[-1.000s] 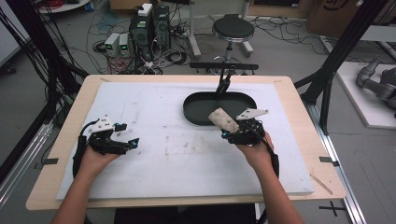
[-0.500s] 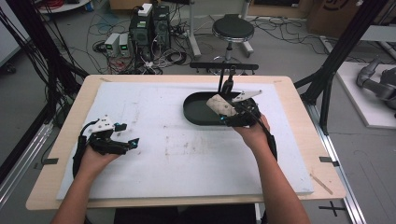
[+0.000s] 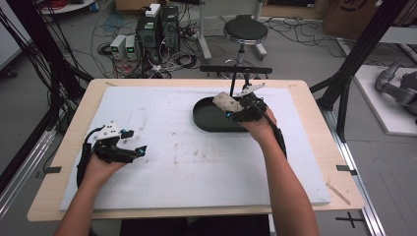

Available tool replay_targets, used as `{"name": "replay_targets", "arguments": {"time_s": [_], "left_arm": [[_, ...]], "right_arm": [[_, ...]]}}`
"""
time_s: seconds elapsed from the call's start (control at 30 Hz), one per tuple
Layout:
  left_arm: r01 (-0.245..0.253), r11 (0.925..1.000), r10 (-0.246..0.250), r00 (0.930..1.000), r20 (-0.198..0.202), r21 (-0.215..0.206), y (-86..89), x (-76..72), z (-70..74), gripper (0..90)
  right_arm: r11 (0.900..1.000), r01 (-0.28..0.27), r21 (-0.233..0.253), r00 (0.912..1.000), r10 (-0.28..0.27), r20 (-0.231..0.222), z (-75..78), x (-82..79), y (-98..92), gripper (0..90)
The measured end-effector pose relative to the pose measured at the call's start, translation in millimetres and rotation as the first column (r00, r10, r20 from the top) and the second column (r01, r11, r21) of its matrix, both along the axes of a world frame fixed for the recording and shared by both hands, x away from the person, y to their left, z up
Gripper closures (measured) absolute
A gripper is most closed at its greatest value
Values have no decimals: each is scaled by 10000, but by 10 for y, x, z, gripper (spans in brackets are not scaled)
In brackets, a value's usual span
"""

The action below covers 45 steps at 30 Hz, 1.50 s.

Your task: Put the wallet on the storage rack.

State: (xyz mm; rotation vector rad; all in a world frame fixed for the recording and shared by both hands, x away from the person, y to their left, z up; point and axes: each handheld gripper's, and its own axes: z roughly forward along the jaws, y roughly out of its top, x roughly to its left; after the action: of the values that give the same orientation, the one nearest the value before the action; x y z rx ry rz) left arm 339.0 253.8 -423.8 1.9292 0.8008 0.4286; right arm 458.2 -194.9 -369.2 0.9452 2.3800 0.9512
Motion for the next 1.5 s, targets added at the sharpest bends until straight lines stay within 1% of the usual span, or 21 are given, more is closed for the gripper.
{"name": "replay_targets", "arguments": {"time_s": [0.03, 0.17, 0.33, 0.4, 0.47, 0.5, 0.57, 0.67, 0.9, 0.97, 1.0, 1.1, 1.13, 1.2, 1.23, 1.4, 1.5], "left_arm": [[15, 10000, -15, 10000, -5, 6, 4, 0, 1, 167], [-9, 10000, 9, 10000, 15, -7, 9, 2, 1, 167], [28, 10000, -28, 10000, -6, 27, 7, 6, -3, 167], [6, 10000, -6, 10000, -25, 30, -1, 4, -5, 167], [22, 10000, -22, 10000, -12, 35, -10, -1, -2, 167], [20, 10000, -20, 10000, 15, 16, -16, -4, -1, 167], [58, 10000, -59, 10000, 14, 77, -18, -6, 3, 167], [76, 10000, -76, 10000, -12, 33, -24, -5, -1, 167], [111, 9999, -111, 9999, -12, 79, -24, -6, 0, 167], [98, 9999, -98, 10000, -6, 84, -26, -6, -2, 167], [102, 9999, -102, 9999, -23, 102, -26, -7, -1, 167], [96, 9998, -96, 10000, -20, 148, -27, -7, -1, 167], [111, 9999, -110, 9999, -34, 126, -29, -8, -1, 167], [127, 9998, -126, 9999, -28, 164, -30, -7, -2, 167], [157, 9997, -156, 9999, -21, 207, -28, -4, -2, 167], [141, 9997, -140, 9999, -32, 211, -32, -3, -6, 167], [146, 9997, -145, 9999, -47, 218, -34, -4, -8, 167]], "right_arm": [[10000, 18, -53, 10000, -18, 34, -15, 32, 5, 355], [9996, 269, -50, 9995, -270, -150, -96, 133, 11, 355], [9983, 544, -195, 9978, -551, -377, -197, 221, 1, 355], [9984, 521, -223, 9977, -530, -423, -234, 249, 6, 355], [9979, 613, -209, 9965, -624, -552, -276, 276, 16, 355], [9976, 681, -126, 9954, -688, -671, -304, 292, 24, 355], [9969, 753, -224, 9939, -768, -790, -352, 321, 39, 355], [9962, 833, -250, 9919, -853, -937, -413, 361, 49, 355], [9915, 1088, -716, 9821, -1183, -1466, -551, 433, 60, 355], [9908, 1111, -767, 9793, -1223, -1615, -587, 448, 58, 353], [9907, 1163, -699, 9773, -1267, -1701, -596, 452, 56, 352], [9901, 1249, -637, 9751, -1344, -1763, -606, 458, 58, 341], [9900, 1222, -701, 9742, -1332, -1821, -613, 462, 56, 337], [9901, 1181, -754, 9709, -1311, -2006, -635, 470, 48, 323], [9900, 1249, -656, 9685, -1360, -2085, -633, 468, 44, 320], [9905, 1318, -397, 9706, -1370, -1980, -584, 448, 27, 282], [9904, 1328, -373, 9712, -1375, -1946, -551, 433, 2, 254]]}}
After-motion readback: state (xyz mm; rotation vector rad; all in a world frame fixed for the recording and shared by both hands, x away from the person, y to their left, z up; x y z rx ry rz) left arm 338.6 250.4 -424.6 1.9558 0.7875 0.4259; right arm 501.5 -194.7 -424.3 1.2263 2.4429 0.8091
